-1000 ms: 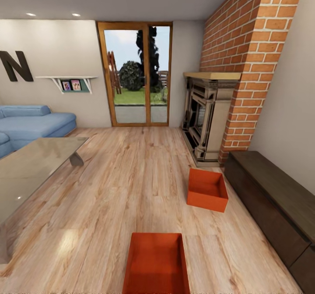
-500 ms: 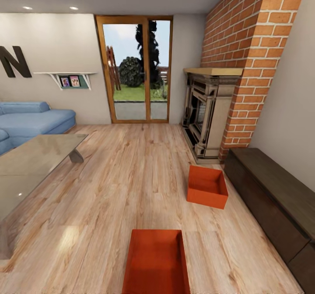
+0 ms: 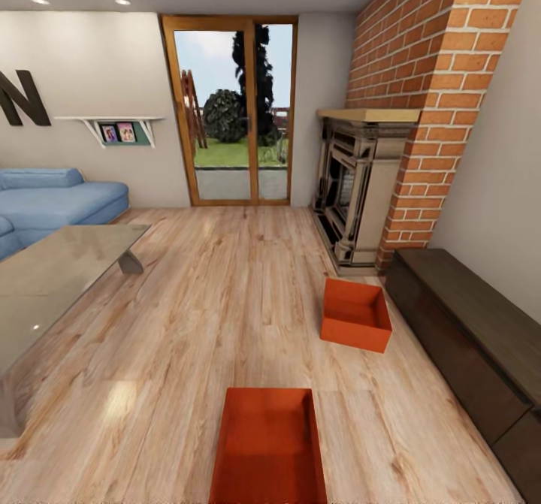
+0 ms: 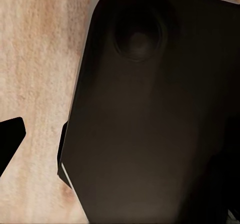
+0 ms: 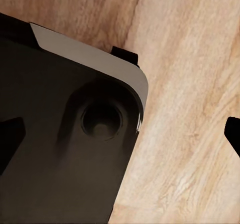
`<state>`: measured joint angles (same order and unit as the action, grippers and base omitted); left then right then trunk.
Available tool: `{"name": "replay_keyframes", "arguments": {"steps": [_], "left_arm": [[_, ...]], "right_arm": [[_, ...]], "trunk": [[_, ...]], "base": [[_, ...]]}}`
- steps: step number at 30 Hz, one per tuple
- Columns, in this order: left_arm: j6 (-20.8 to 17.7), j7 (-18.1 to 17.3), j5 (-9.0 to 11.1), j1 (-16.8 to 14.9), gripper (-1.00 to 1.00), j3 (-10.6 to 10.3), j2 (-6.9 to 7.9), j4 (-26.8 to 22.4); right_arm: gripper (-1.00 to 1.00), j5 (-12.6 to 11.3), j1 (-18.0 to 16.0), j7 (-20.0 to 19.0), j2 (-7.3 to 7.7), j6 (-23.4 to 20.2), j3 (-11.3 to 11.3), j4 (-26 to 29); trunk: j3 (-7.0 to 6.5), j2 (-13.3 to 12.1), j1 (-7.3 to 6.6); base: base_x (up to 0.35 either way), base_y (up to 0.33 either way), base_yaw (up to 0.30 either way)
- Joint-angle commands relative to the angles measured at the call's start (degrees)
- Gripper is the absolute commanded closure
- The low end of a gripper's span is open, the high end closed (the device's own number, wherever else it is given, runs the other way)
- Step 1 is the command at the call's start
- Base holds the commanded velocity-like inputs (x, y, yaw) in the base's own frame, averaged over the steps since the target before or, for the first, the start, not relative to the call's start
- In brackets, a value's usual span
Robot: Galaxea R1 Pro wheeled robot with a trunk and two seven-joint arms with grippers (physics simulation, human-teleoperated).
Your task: Move the two storage containers from the living room to the garage. In the garage, place one container on the floor and stack the other container on top of it (either order is fine).
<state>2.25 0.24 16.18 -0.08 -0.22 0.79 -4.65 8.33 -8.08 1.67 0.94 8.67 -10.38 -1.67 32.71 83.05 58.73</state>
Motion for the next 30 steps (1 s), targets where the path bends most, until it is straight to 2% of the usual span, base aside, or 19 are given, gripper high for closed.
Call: {"name": "replay_keyframes", "arguments": {"steps": [1,30], "left_arm": [[0.1,0.0,0.3,0.0,-1.00,0.0,0.00,0.0],[0.1,0.0,0.3,0.0,-1.00,0.0,0.00,0.0]], "right_arm": [[-1.00,0.5,-0.1,0.2,-0.03,0.3,-0.1,-0.2],[-1.00,0.4,-0.1,-1.0,0.11,0.3,0.1,-0.3]], "trunk": [[0.14,0.0,0.00],[2.85,0.0,0.00]], "base": [[0.000,0.000,0.000],[0.000,0.000,0.000]]}}
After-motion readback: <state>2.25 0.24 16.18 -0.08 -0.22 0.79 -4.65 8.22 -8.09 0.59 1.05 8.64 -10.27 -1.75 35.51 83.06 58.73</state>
